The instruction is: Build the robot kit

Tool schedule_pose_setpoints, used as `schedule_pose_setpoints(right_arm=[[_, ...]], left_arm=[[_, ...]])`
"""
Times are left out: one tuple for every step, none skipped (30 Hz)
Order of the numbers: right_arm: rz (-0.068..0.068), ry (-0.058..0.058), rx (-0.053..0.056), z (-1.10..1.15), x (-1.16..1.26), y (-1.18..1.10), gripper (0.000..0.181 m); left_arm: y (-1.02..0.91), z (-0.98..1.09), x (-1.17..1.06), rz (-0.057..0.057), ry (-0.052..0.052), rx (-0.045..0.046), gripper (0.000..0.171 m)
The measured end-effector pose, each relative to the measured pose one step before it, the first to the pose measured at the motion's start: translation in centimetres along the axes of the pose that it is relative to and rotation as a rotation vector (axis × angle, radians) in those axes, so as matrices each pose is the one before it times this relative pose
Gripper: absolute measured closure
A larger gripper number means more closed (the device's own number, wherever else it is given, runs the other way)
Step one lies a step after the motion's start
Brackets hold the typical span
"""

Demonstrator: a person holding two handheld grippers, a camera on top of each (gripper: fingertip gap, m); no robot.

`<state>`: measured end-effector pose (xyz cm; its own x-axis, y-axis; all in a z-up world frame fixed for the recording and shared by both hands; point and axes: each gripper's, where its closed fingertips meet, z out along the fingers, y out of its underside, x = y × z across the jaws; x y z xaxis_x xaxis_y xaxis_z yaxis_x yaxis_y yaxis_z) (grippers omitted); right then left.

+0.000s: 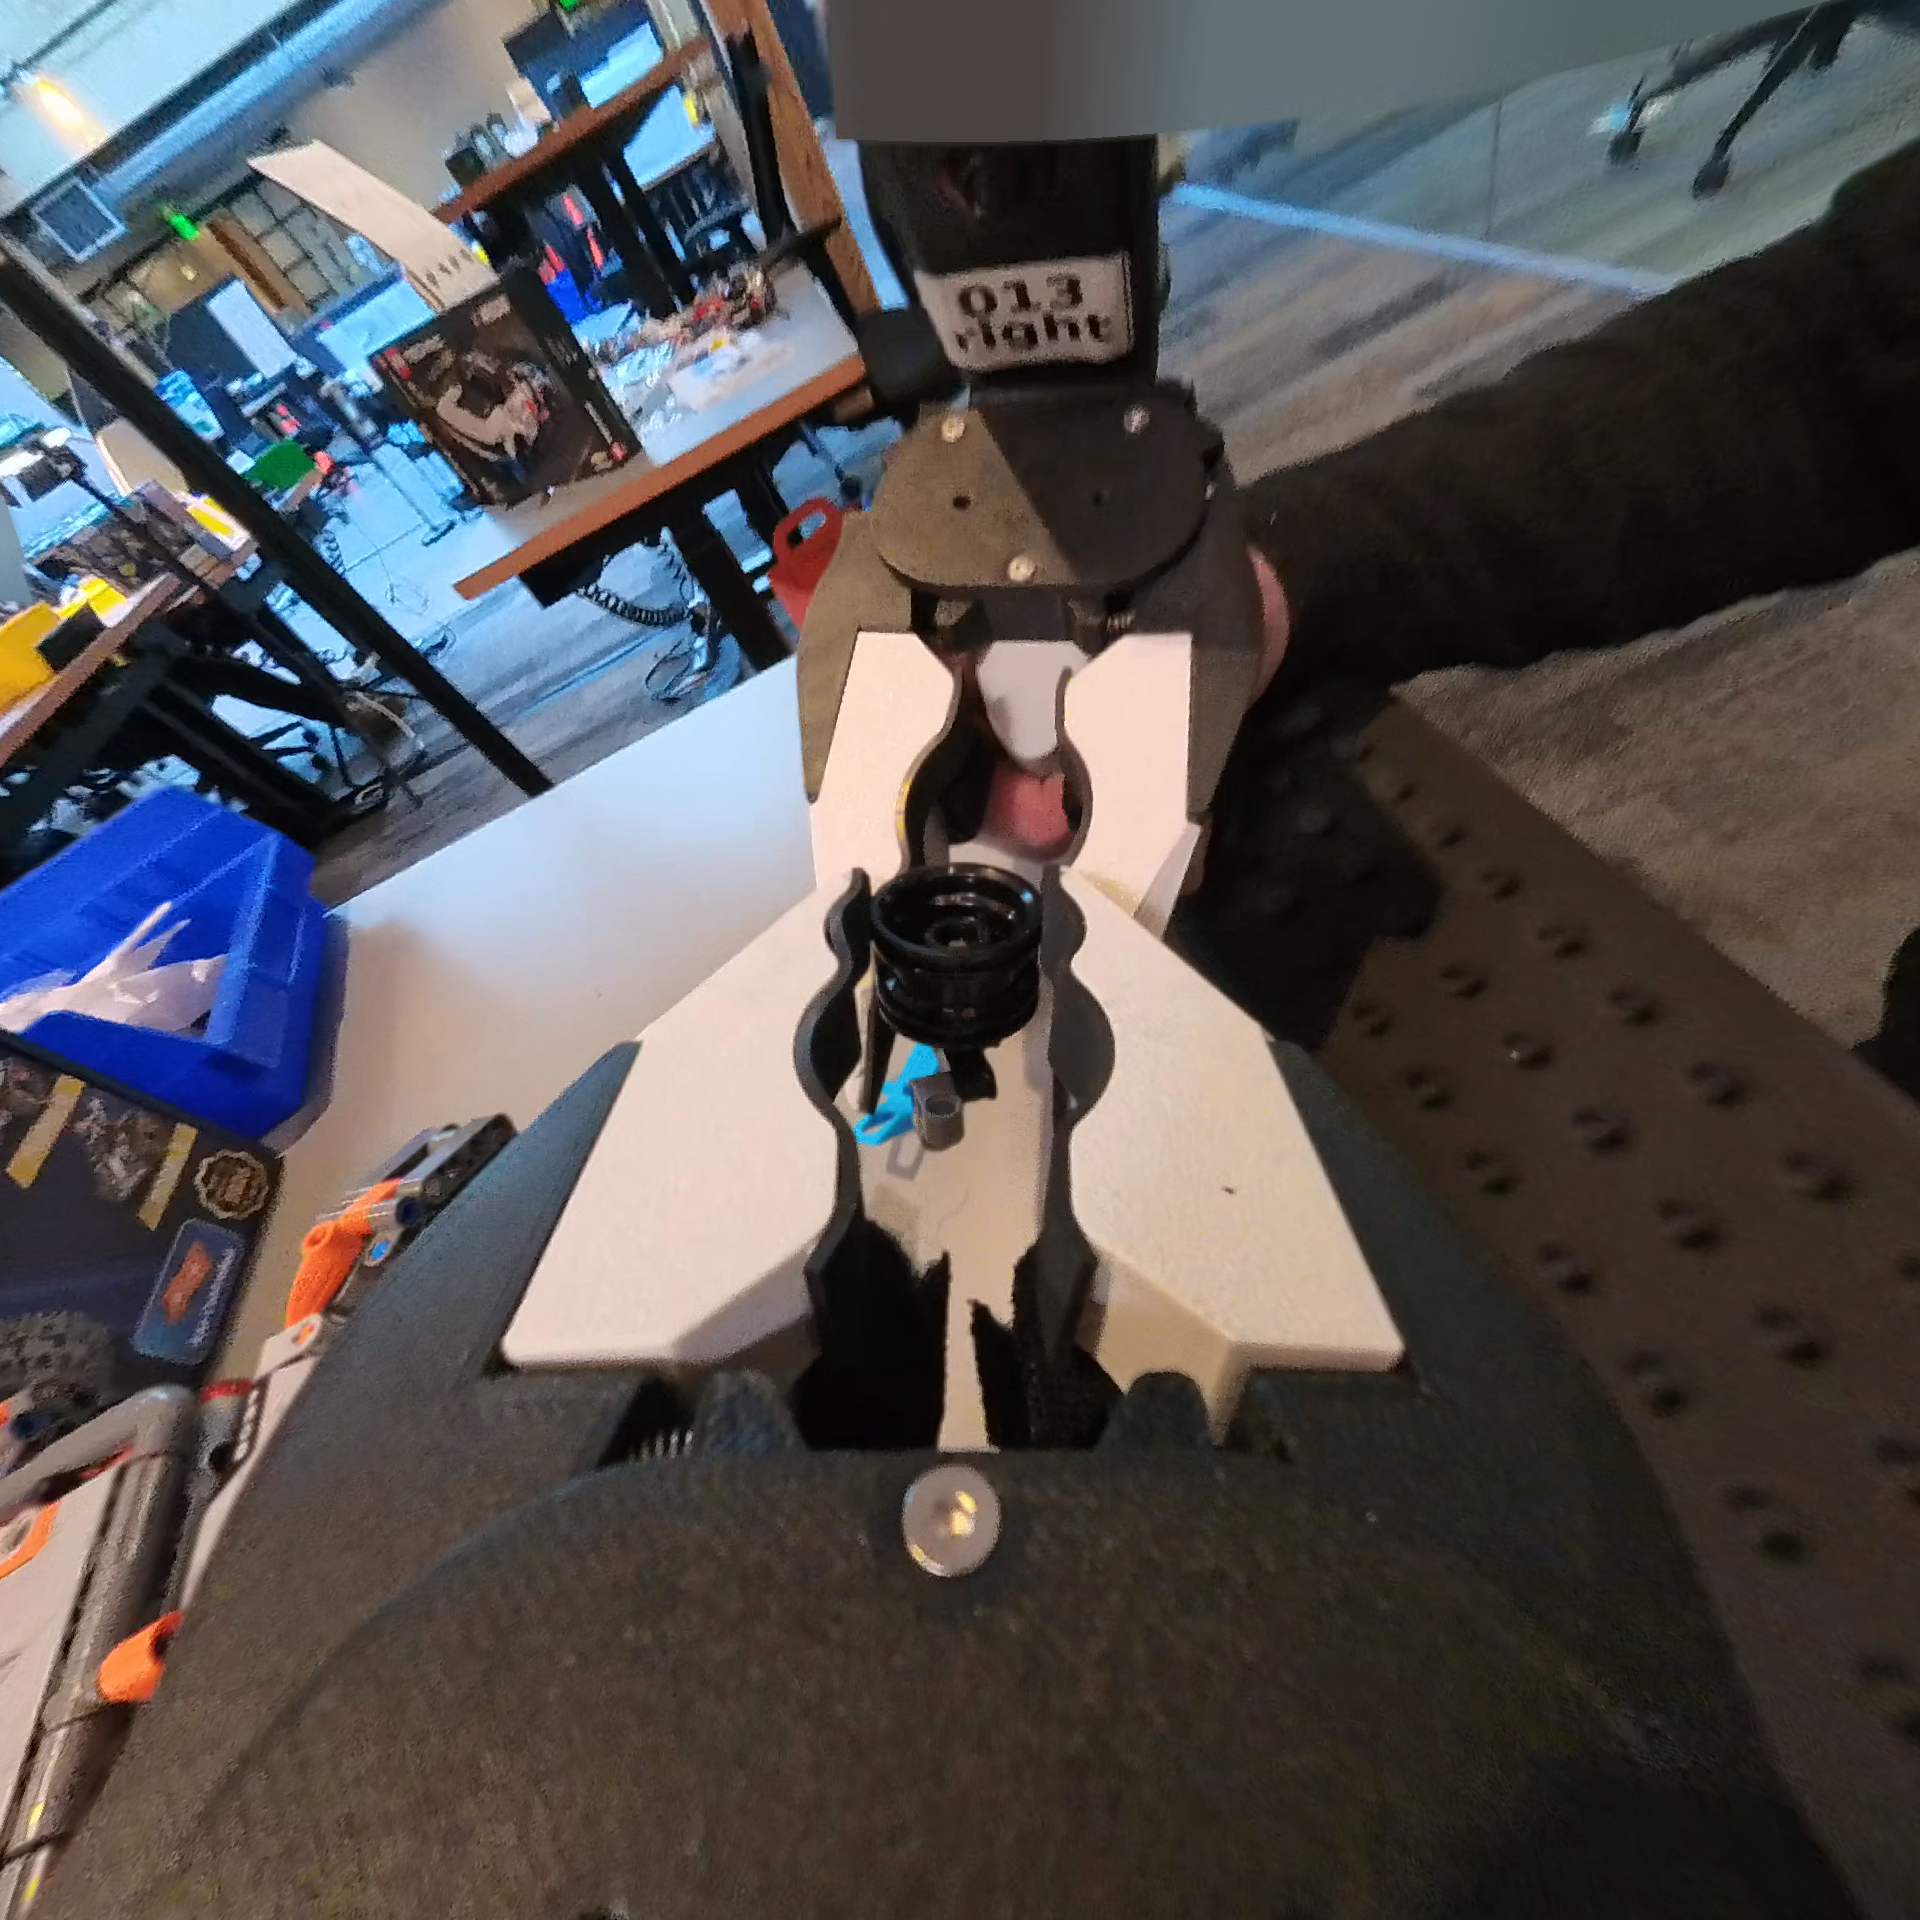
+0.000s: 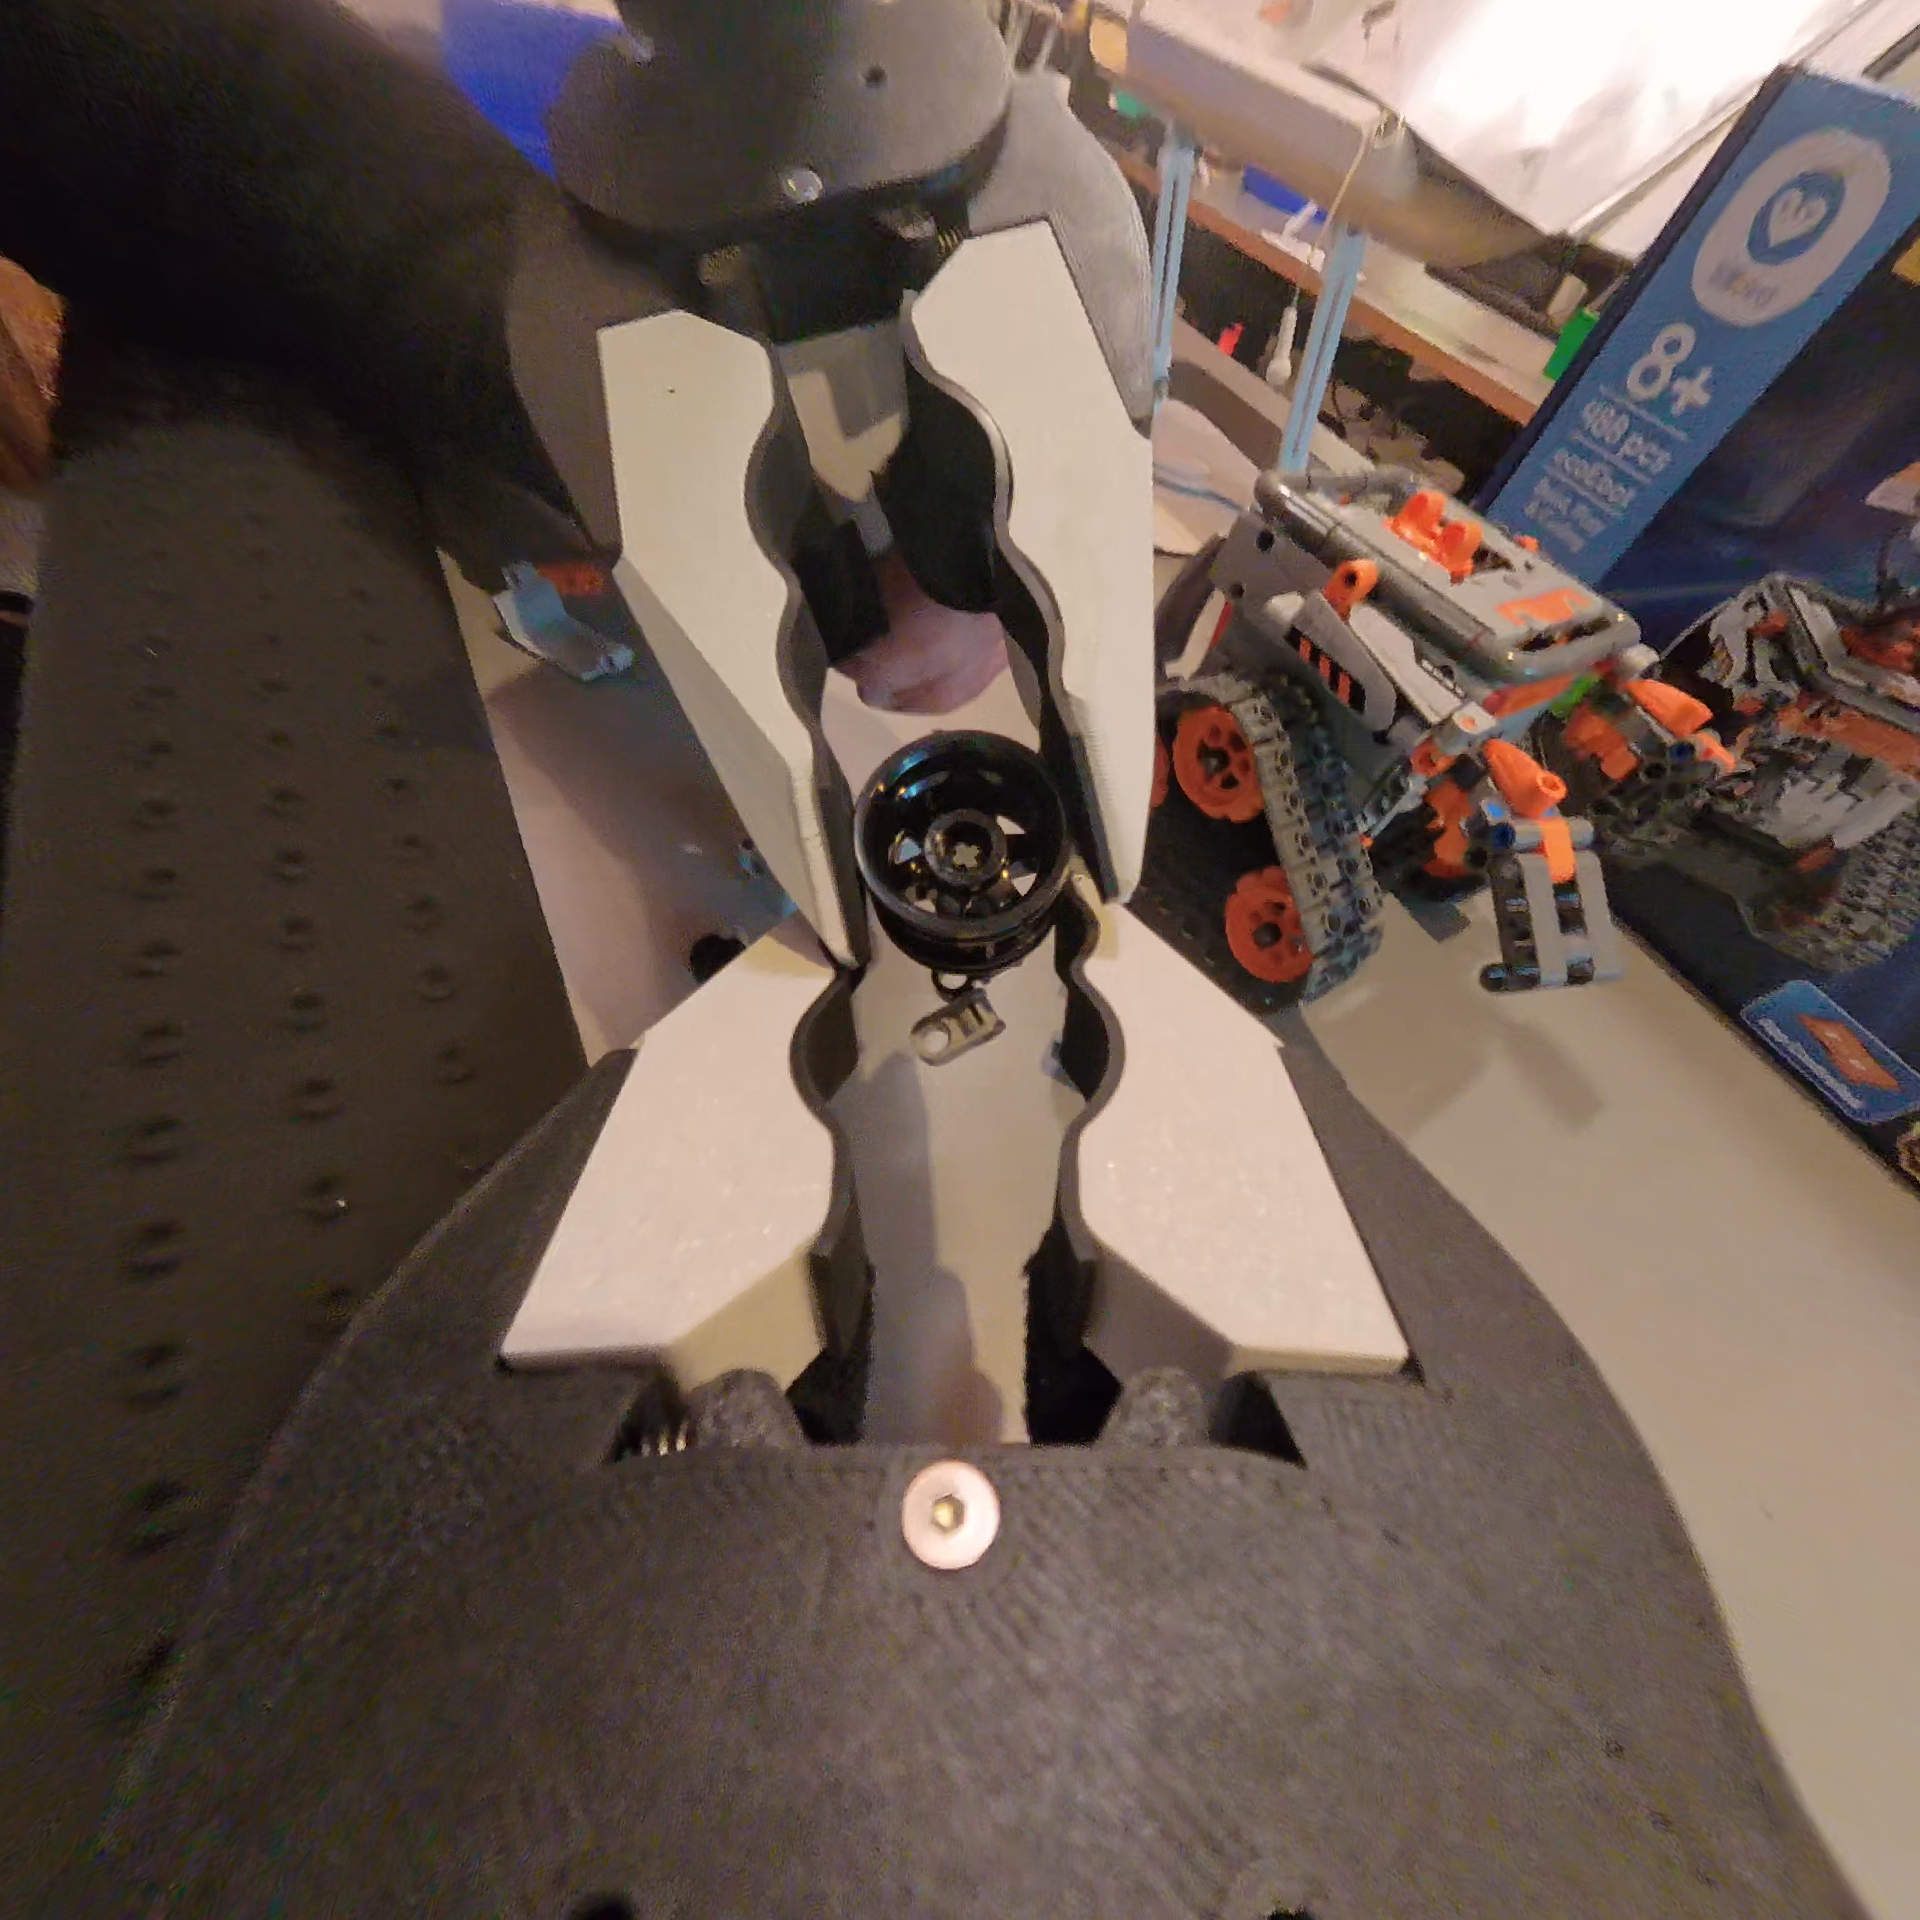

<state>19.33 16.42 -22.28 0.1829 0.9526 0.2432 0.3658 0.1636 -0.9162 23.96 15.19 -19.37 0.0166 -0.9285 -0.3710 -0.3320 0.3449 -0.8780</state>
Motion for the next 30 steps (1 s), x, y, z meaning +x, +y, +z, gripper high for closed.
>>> schedule_pose_setpoints(right_arm=[[-0.0022,-0.0056,0.0184,-0.111,-0.039,-0.398,0.151],[-0.0111,-0.0026,0.0179,-0.130,-0.042,-0.418,0.152],[-0.0207,0.0073,0.0061,-0.070,0.011,-0.247,0.153],[-0.0256,0.0197,-0.0159,0.004,0.106,0.075,0.154],[-0.0273,0.0213,-0.0238,0.039,0.106,0.204,0.157],[-0.0315,0.0179,-0.0200,0.012,0.038,0.210,0.169],[-0.0276,0.0218,-0.0175,-0.048,0.152,0.164,0.169],[-0.0166,0.0167,-0.0156,-0.043,0.148,0.174,0.170],[-0.0102,0.0067,-0.0025,0.023,-0.043,0.033,0.170],[-0.0115,0.0153,-0.0057,0.033,0.066,0.087,0.170],[-0.0082,0.0136,-0.0172,0.012,0.145,0.262,0.170],[-0.0033,0.0120,-0.0213,0.075,0.154,0.390,0.170],[-0.0136,0.0209,-0.0174,0.066,0.196,0.379,0.170],[-0.0182,0.0154,-0.0180,0.077,0.084,0.337,0.170],[-0.0193,0.0124,-0.0150,0.059,0.012,0.208,0.170],[-0.0172,0.0153,-0.0108,0.033,0.098,0.091,0.170],[-0.0004,0.0037,0.0048,-0.053,0.056,-0.065,0.170],[0.0165,-0.0081,0.0079,-0.036,0.017,0.025,0.170],[0.0147,-0.0062,0.0092,-0.069,0.048,0.117,0.170],[0.0233,-0.0129,0.0204,-0.153,0.002,-0.052,0.170],[0.0408,-0.0290,0.0399,-0.264,-0.092,-0.369,0.170],[0.0482,-0.0300,0.0473,-0.277,-0.015,-0.493,0.170],[0.0477,-0.0153,0.0376,-0.277,0.266,-0.359,0.170],[0.0580,-0.0251,0.0352,-0.224,0.188,-0.313,0.170],[0.0589,-0.0398,0.0317,-0.115,-0.076,-0.248,0.170],[0.0360,-0.0234,0.0245,-0.112,0.000,-0.208,0.169],[0.0215,-0.0129,0.0237,-0.173,0.047,-0.288,0.169],[0.0238,-0.0219,0.0298,-0.174,-0.095,-0.354,0.169],[0.0171,-0.0158,0.0229,-0.111,-0.042,-0.242,0.169],[0.0094,-0.0148,0.0085,-0.053,-0.096,-0.115,0.169]], left_arm=[[-0.490,-0.182,0.059,-0.0229,0.0124,0.03318,0.142],[-0.460,-0.085,-0.002,-0.0168,0.0022,0.02942,0.142],[-0.294,-0.006,0.057,-0.0058,0.0041,0.01469,0.141],[-0.001,0.011,0.000,0.0060,0.0005,-0.00753,0.142],[0.114,0.001,0.040,0.0052,0.0012,-0.01315,0.142],[-0.154,-0.109,0.171,-0.0028,0.0074,0.00653,0.141],[-0.065,-0.085,-0.018,0.0072,-0.0073,-0.00130,0.141],[0.211,-0.010,-0.092,0.0323,-0.0116,-0.02012,0.141],[0.071,-0.024,0.059,0.0247,0.0031,-0.01132,0.141],[0.075,0.043,0.008,-0.0094,0.0054,-0.00834,0.141],[0.221,0.029,-0.059,0.0005,-0.0016,-0.01273,0.141],[0.414,0.011,-0.130,0.0196,-0.0095,-0.02425,0.141],[0.389,-0.015,-0.171,0.0144,-0.0122,-0.02405,0.141],[0.351,0.049,0.028,0.0122,0.0008,-0.02320,0.141],[0.256,0.043,0.140,0.0176,0.0063,-0.01589,0.141],[0.474,0.121,0.087,0.0043,0.0085,-0.02787,0.138],[0.687,0.160,-0.073,-0.0017,0.0003,-0.03827,0.126],[0.515,0.018,-0.200,0.0012,-0.0084,-0.02039,0.123],[0.186,-0.114,-0.232,-0.0080,-0.0070,0.00493,0.122],[0.196,-0.074,-0.169,-0.0223,0.0049,-0.00137,0.120],[0.211,-0.012,-0.176,-0.0257,0.0061,-0.00492,0.117],[0.100,0.029,-0.064,-0.0213,0.0108,0.00109,0.119],[-0.145,0.050,-0.022,-0.0212,0.0092,0.01252,0.125],[-0.453,0.038,-0.013,-0.0171,0.0029,0.02962,0.131],[-0.487,0.140,0.168,-0.0209,0.0143,0.02747,0.136],[-0.390,0.160,0.064,-0.0228,0.0086,0.02106,0.138],[-0.340,0.019,-0.123,-0.0115,-0.0032,0.02025,0.138],[-0.358,-0.067,0.028,-0.0141,0.0103,0.02396,0.139],[-0.288,-0.086,-0.019,-0.0300,0.0115,0.01712,0.139],[-0.187,-0.082,0.053,-0.0263,0.0146,0.01343,0.140]])
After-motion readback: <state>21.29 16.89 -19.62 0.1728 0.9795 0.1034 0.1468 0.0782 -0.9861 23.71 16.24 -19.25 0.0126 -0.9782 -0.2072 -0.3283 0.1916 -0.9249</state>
